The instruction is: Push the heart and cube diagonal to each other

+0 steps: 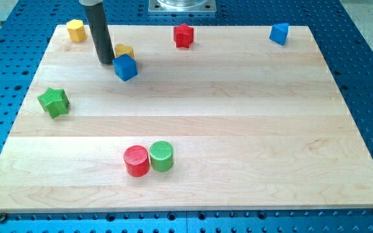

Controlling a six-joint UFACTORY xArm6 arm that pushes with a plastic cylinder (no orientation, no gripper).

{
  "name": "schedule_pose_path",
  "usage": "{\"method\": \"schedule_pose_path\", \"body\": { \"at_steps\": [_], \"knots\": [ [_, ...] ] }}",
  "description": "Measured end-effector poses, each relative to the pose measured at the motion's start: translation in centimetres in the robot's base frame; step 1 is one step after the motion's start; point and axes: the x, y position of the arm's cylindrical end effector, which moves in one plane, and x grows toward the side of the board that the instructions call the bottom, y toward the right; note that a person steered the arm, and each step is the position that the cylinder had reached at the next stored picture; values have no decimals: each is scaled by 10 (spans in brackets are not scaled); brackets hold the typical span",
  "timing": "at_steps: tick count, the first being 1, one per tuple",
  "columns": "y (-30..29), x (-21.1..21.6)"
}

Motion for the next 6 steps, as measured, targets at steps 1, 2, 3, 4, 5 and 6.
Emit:
{"method": "schedule_pose_path", "body": {
  "at_steps": [1,2,3,4,5,6],
  "knots": [
    [-9,1],
    [-9,0],
    [-9,35],
    [-12,48],
    [-22,11],
    [-4,-26]
  ]
}}
